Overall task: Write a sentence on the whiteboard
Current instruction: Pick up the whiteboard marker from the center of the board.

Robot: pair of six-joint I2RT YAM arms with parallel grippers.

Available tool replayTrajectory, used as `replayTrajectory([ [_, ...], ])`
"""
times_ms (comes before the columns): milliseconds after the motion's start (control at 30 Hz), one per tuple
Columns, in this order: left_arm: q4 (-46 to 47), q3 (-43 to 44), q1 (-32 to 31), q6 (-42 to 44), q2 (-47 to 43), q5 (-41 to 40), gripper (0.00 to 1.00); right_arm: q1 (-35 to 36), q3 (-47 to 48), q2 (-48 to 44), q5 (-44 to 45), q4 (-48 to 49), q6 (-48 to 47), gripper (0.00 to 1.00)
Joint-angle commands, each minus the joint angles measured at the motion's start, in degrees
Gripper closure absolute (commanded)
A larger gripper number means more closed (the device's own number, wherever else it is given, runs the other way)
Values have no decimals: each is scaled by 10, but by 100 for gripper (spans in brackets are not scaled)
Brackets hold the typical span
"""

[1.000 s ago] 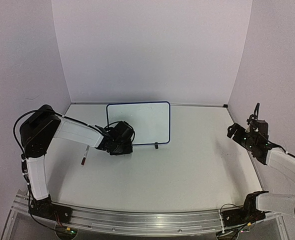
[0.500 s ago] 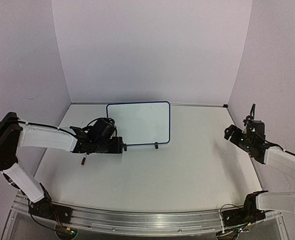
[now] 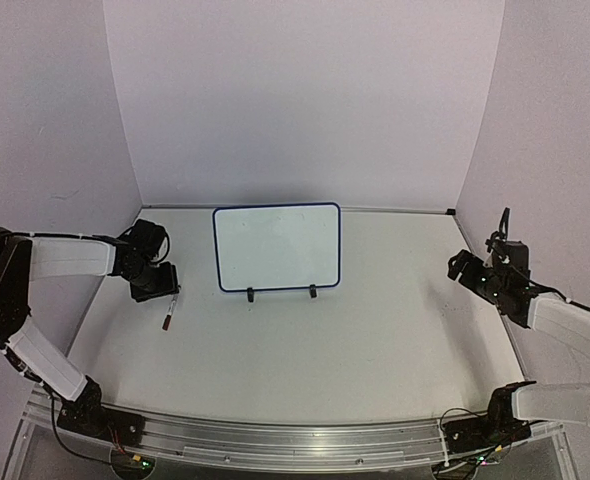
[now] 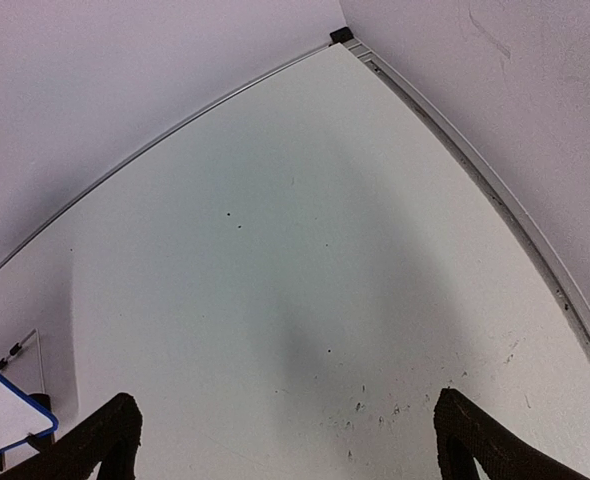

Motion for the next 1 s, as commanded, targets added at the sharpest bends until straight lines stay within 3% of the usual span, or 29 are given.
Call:
replayTrajectory([
  [0,-37,13,2,11,12,64,40,4,12,-6,1,6,-4,3],
  [200,-44,3,3,18,18,58,45,4,7,-14,6,1,-6,3],
  [367,-51,6,2,26,34,41,58,5,6,-11,5,0,-3,4],
  [633,-46,14,3,33,61,28,64,5,8,-9,4,0,-4,4],
  [967,-32,19,2,37,89,21,82,6,10,-5,2,0,-4,4],
])
